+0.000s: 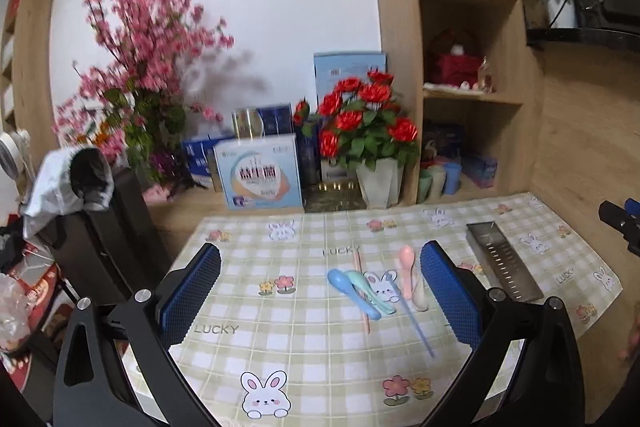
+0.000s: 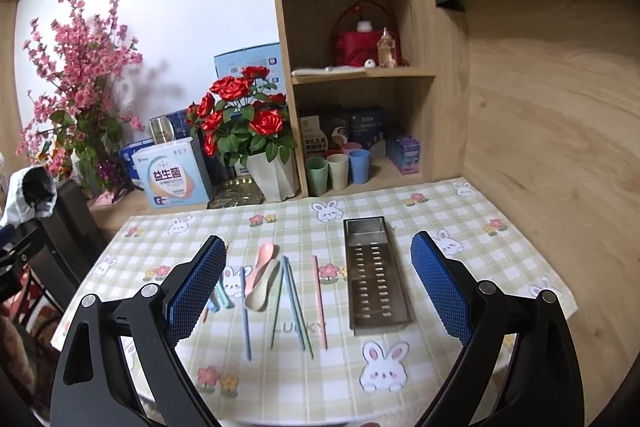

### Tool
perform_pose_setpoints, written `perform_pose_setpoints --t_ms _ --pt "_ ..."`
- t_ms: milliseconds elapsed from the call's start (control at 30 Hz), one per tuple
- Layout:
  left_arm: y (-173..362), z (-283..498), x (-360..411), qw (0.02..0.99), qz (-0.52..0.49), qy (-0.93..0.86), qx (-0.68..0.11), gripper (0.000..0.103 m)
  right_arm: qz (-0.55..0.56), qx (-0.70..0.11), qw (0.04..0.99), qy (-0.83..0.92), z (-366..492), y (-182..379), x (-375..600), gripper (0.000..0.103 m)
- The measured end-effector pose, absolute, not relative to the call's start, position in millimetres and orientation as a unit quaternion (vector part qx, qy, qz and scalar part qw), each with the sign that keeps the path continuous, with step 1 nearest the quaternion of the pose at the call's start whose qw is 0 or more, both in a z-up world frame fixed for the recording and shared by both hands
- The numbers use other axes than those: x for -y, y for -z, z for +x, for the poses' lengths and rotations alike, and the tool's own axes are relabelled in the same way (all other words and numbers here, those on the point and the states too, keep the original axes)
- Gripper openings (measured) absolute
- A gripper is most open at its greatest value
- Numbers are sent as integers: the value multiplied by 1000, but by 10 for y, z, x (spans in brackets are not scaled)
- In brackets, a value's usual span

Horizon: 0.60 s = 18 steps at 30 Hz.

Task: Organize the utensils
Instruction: 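Lower the left gripper onto the blue spoon and close on it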

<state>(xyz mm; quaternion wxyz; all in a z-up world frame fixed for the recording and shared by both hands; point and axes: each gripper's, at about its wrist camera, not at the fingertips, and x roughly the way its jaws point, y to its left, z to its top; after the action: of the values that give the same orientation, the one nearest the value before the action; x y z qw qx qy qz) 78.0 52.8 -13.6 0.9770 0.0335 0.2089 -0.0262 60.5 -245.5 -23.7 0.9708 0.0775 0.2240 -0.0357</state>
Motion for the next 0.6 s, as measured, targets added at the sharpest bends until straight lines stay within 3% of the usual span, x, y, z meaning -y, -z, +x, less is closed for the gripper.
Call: perform_pose_setpoints --t_ms 167,467,533,600 --pt "267 1299 -825 968 16 3 -249 98 60 -227 972 26 1187 497 2417 91" --pt "625 1961 -1038 953 20 26 -300 96 99 -311 945 11 2084 1118 2316 91" --pt "817 2094 -1002 945 4 44 -324 88 91 -326 941 18 2162 1289 2283 91" --pt "1036 2267 -927 931 -6 65 -358 67 74 -343 936 22 2197 1439 2259 91"
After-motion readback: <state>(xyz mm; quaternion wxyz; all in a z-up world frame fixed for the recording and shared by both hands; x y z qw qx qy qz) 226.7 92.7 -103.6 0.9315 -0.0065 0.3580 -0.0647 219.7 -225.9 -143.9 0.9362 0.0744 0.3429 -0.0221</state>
